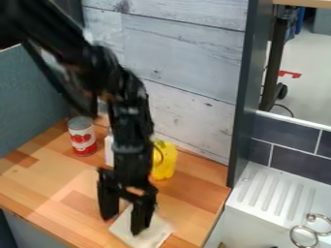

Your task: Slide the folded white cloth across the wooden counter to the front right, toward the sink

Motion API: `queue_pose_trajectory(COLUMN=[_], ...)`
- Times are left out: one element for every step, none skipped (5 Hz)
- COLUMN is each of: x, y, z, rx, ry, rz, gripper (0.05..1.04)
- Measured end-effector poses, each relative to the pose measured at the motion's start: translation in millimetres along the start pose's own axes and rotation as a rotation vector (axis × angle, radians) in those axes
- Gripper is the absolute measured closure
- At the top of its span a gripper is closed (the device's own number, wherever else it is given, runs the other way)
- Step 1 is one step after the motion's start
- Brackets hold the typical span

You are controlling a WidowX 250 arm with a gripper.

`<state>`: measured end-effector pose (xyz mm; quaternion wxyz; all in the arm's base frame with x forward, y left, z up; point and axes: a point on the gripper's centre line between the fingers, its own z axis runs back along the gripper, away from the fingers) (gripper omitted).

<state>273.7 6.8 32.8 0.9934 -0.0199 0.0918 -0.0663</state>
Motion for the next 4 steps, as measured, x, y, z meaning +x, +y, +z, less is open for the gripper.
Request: queue_pose_trajectory(x=[-9.2,-18.3,-30.1,-48.5], y=[6.2,33.0,65.9,102.3], z=[34.8,55.8,71.6,85.8], rx=[0.040,0.085,0.154,0.148], ry=[-0.044,-0.036,-0.046,-0.079], rz=[0.060,0.137,0.186,0.246], gripper=[0.083,0.083,0.083,0.083])
